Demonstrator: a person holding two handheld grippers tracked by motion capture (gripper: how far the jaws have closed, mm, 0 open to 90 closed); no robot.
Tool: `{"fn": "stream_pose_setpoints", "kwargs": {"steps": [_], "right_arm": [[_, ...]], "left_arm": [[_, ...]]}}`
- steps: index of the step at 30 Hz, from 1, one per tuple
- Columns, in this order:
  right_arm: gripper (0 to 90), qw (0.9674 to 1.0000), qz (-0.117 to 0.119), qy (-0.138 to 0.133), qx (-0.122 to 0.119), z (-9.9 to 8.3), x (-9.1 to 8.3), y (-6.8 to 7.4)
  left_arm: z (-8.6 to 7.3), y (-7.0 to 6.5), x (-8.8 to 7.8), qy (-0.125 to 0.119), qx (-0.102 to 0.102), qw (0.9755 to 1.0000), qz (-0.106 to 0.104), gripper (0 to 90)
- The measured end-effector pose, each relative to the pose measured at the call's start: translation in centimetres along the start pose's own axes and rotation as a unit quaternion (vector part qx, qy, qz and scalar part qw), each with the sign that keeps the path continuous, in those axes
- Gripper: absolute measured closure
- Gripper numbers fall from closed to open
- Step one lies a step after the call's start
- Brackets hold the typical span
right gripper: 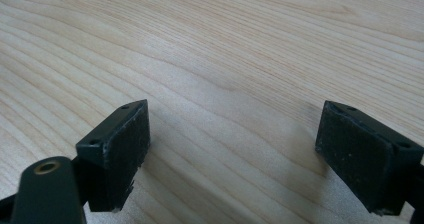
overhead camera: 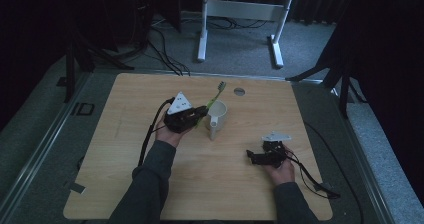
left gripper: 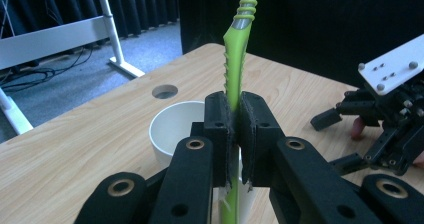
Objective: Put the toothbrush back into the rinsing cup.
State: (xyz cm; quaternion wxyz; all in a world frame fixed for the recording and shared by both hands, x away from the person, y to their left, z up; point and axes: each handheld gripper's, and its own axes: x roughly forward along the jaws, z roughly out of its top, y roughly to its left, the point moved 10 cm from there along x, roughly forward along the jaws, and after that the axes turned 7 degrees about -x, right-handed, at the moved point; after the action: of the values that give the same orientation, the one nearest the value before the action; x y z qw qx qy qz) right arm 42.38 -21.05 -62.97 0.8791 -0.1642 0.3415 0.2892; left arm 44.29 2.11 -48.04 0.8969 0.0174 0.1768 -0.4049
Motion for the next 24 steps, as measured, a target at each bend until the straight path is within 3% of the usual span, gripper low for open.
{"fn": "stream_pose_setpoints", "kwargs": {"steps": [24], "right_arm": [[13.8,1.0,0.0,0.0,0.0,0.0,0.0,0.0]], "left_arm": [[0.9,-1.0,1.5,-0.041,-0.022,0.9989,-0.011,83.2]]}}
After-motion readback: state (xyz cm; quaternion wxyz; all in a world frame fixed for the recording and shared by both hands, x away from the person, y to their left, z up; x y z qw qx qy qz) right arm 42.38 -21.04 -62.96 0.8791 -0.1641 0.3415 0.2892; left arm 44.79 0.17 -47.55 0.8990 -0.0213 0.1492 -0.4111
